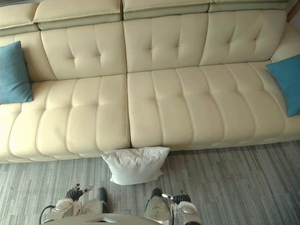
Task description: Pick up cushions and gather them together orderly.
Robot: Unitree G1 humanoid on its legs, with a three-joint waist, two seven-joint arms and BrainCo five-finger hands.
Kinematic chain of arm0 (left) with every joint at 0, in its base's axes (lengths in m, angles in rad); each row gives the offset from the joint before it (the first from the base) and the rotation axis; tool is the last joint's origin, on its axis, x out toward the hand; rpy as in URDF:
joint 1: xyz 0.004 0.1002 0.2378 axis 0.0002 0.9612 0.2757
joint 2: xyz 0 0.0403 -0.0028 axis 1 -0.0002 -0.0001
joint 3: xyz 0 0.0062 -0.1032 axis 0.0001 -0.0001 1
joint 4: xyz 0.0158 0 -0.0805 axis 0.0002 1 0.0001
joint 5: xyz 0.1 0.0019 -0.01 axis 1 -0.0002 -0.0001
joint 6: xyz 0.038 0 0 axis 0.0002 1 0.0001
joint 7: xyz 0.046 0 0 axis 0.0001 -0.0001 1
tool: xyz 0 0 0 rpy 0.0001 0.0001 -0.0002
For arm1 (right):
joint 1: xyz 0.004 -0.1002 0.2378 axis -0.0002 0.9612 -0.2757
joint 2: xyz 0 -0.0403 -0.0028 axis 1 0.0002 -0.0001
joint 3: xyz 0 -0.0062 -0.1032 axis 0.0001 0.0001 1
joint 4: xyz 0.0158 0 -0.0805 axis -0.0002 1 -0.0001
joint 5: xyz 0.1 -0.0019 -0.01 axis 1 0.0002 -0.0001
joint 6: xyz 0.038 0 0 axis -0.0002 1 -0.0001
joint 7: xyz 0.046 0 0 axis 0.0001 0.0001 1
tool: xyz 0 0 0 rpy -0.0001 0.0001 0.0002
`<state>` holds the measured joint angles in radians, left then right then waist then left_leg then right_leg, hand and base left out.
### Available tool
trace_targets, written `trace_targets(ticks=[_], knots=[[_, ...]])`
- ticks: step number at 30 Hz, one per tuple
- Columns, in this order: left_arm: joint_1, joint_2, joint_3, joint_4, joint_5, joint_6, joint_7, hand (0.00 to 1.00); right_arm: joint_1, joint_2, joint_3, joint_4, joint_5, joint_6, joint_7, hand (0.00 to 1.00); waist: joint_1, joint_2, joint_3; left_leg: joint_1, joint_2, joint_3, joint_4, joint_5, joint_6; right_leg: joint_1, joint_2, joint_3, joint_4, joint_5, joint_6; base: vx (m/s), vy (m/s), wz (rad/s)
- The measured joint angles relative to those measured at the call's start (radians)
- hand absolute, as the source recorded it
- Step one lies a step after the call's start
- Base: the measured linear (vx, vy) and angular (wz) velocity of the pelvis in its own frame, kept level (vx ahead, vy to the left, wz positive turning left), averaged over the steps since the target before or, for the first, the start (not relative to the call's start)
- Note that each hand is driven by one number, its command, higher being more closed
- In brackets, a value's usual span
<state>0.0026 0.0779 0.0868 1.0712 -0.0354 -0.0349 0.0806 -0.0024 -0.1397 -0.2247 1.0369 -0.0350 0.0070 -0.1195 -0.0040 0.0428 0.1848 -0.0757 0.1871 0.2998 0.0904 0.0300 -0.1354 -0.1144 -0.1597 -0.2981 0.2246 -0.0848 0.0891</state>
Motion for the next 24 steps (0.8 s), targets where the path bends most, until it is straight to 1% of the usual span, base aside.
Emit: trace_targets(ticks=[3, 4, 7, 12, 14, 16, 17, 18, 20, 21, 22, 23, 24], knots=[[0.001, -0.001, 0.022, -0.001, 0.0, -0.002, -0.001, 0.0, 0.004, 0.012, -0.018, -0.007, 0.0, 0.0, -0.001, 0.0, 0.007, -0.009, 0.002, 0.017, -0.011, 0.007, -0.024, 0.004, 0.005, 0.017, 0.0, 0.011, -0.039, 0.023, 0.004, -0.07, 0.077, -0.04], [0.002, -0.001, 0.032, -0.001, 0.0, -0.002, -0.001, 0.0, 0.009, 0.018, -0.023, -0.017, 0.0, -0.001, -0.002, 0.0, 0.007, -0.015, 0.005, 0.028, -0.015, 0.007, -0.036, 0.006, 0.006, 0.031, 0.0, 0.012, -0.055, 0.029, 0.001, -0.05, 0.049, 0.0], [0.003, -0.006, 0.051, -0.002, 0.001, -0.003, -0.001, 0.0, 0.03, 0.032, -0.027, -0.048, 0.0, -0.003, -0.002, 0.0, 0.011, -0.024, 0.005, 0.045, -0.021, 0.005, -0.055, 0.013, 0.007, 0.046, -0.001, 0.012, -0.076, 0.03, 0.006, -0.06, 0.032, 0.03], [0.004, -0.008, 0.051, -0.002, 0.002, -0.004, -0.001, 0.0, 0.031, 0.036, -0.025, -0.045, -0.003, -0.002, -0.004, 0.0, 0.014, -0.032, -0.001, 0.052, -0.028, -0.002, -0.09, 0.028, 0.005, 0.046, 0.0, 0.012, -0.084, 0.032, 0.009, -0.02, 0.008, 0.05], [0.0, -0.007, 0.051, -0.002, 0.001, -0.004, 0.0, 0.0, 0.027, 0.036, -0.012, -0.046, -0.004, -0.002, -0.019, 0.0, 0.018, -0.036, 0.001, 0.041, -0.029, -0.001, -0.09, 0.028, 0.004, 0.041, 0.0, 0.011, -0.086, 0.033, 0.011, 0.0, 0.0, 0.0], [-0.013, -0.007, 0.051, -0.009, -0.001, -0.004, 0.002, 0.0, 0.01, 0.047, -0.002, -0.051, -0.005, -0.002, -0.03, 0.0, 0.023, -0.046, 0.007, -0.002, -0.023, -0.002, -0.053, 0.024, 0.007, 0.005, -0.002, 0.011, -0.065, 0.039, 0.004, 0.0, 0.0, 0.0], [-0.039, -0.007, 0.049, -0.031, -0.006, -0.003, 0.006, 0.0, -0.01, 0.058, 0.018, -0.07, -0.003, -0.001, -0.038, 0.0, 0.028, -0.054, 0.021, -0.07, -0.01, -0.005, 0.011, 0.01, 0.014, -0.047, -0.003, 0.013, -0.033, 0.043, 0.004, -0.05, -0.011, 0.06], [-0.07, -0.009, 0.048, -0.059, -0.019, -0.004, 0.021, 0.0, -0.043, 0.063, 0.039, -0.095, -0.002, -0.002, -0.04, 0.0, 0.031, -0.056, 0.047, -0.147, 0.009, -0.014, 0.092, -0.013, 0.021, -0.097, -0.003, 0.013, 0.004, 0.038, -0.005, -0.07, -0.006, 0.06], [-0.113, -0.011, 0.048, -0.105, -0.049, -0.007, 0.043, 0.0, -0.1, 0.058, 0.065, -0.142, 0.0, -0.002, -0.055, 0.0, 0.035, -0.05, 0.092, -0.245, 0.039, -0.025, 0.21, -0.048, 0.03, -0.174, 0.001, 0.021, 0.072, 0.028, -0.018, -0.16, 0.028, -0.07], [-0.146, -0.008, 0.048, -0.15, -0.071, -0.012, 0.061, 0.0, -0.147, 0.051, 0.078, -0.19, 0.002, -0.003, -0.074, 0.0, 0.038, -0.05, 0.119, -0.312, 0.058, -0.025, 0.284, -0.08, 0.033, -0.242, 0.001, 0.04, 0.136, 0.007, -0.019, -0.18, 0.038, -0.21], [-0.159, -0.006, 0.049, -0.167, -0.082, -0.017, 0.068, 0.0, -0.164, 0.047, 0.086, -0.209, 0.004, -0.004, -0.08, 0.0, 0.038, -0.049, 0.126, -0.342, 0.065, -0.024, 0.314, -0.091, 0.034, -0.276, -0.001, 0.043, 0.165, 0.001, -0.021, -0.21, 0.045, -0.24], [-0.186, -0.002, 0.049, -0.195, -0.101, -0.024, 0.085, 0.0, -0.195, 0.039, 0.092, -0.244, 0.01, -0.005, -0.096, 0.0, 0.037, -0.05, 0.14, -0.399, 0.076, -0.023, 0.363, -0.112, 0.038, -0.338, -0.005, 0.055, 0.213, -0.014, -0.023, -0.17, 0.044, -0.19], [-0.225, 0.005, 0.051, -0.228, -0.123, -0.03, 0.106, 0.0, -0.237, 0.027, 0.101, -0.283, 0.012, -0.004, -0.117, 0.0, 0.036, -0.049, 0.169, -0.46, 0.085, -0.021, 0.417, -0.145, 0.044, -0.41, -0.013, 0.073, 0.275, -0.035, -0.022, -0.27, 0.073, -0.23]])
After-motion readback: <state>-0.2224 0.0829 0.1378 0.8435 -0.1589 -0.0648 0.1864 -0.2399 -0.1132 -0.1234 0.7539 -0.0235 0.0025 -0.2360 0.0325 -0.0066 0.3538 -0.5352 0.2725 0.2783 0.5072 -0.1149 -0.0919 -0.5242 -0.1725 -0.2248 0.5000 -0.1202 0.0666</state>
